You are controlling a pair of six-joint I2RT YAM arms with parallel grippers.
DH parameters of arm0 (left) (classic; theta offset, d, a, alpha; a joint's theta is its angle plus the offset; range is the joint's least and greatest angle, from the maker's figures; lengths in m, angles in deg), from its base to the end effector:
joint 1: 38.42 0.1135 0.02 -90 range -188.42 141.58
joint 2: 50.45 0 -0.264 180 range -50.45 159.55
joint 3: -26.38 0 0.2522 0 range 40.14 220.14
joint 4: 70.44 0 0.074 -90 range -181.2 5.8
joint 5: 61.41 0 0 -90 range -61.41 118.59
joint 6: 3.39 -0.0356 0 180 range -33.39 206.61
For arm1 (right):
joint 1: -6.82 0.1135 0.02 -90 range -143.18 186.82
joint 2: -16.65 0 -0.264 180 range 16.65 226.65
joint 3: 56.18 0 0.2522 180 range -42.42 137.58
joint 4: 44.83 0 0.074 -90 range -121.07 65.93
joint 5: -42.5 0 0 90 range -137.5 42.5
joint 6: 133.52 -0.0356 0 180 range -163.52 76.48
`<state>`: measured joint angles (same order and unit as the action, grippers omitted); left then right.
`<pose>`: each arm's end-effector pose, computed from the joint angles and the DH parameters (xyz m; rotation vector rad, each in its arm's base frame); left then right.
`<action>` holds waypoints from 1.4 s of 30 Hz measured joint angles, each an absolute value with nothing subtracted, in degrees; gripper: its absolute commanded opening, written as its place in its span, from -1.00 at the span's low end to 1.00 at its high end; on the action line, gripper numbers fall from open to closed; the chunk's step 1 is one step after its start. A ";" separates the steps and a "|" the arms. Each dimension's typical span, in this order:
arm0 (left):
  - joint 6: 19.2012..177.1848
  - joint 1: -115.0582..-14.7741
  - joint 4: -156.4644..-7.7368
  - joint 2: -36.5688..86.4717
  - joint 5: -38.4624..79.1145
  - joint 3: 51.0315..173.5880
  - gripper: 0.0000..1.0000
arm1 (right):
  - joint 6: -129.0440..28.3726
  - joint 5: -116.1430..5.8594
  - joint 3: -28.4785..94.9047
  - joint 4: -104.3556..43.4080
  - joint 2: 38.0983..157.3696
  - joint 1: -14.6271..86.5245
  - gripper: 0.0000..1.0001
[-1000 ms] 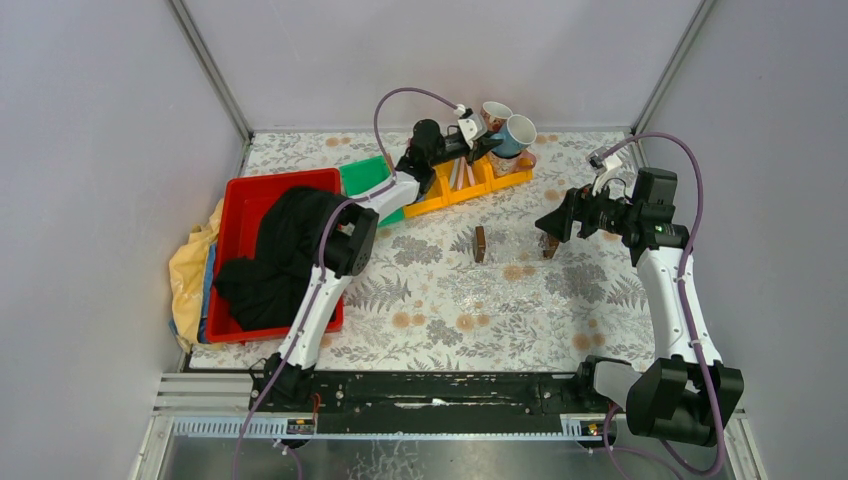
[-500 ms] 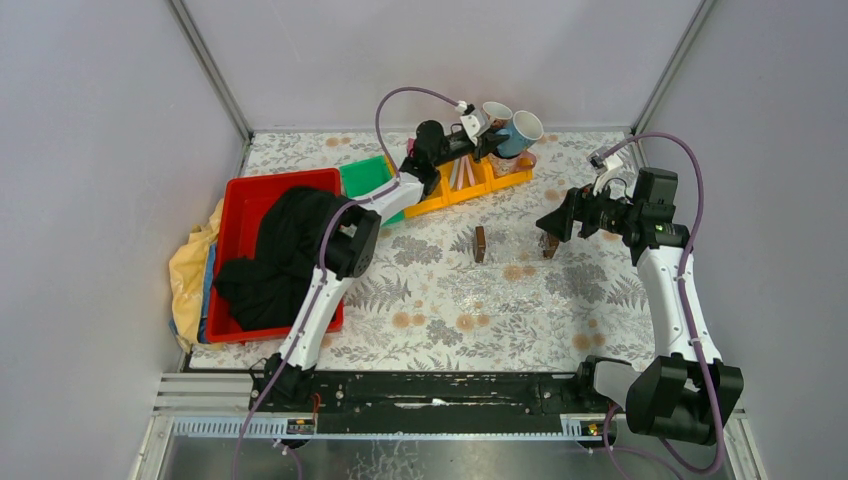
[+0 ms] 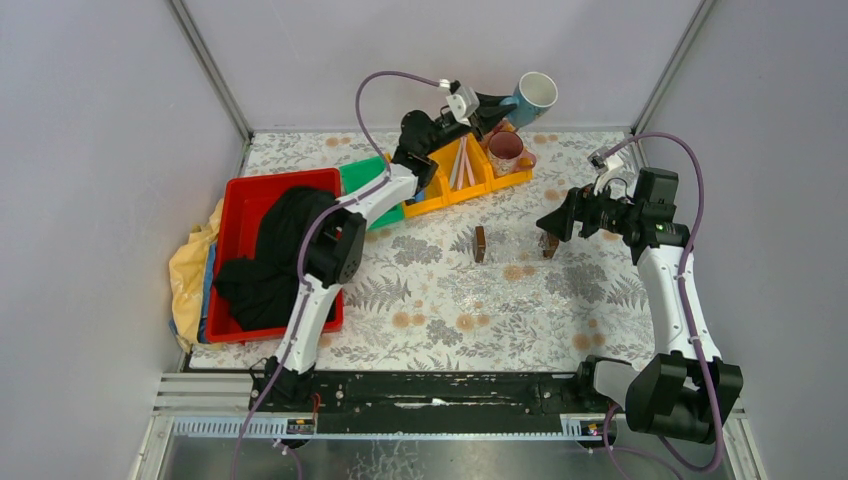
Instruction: Prepare toiletry sets of a toothbrush and toothpaste on the tray
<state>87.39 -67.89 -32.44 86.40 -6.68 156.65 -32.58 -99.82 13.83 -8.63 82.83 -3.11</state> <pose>0.4697 -0.2890 0.3189 0.8077 0.8397 -0.7826 0.2471 -0.0147 0.3206 -0.5317 1.9011 0.7307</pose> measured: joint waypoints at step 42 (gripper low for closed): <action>99.74 -79.82 -2.65 18.89 11.00 66.73 -1.00 | -22.46 -116.58 13.83 -3.06 79.42 -3.75 0.69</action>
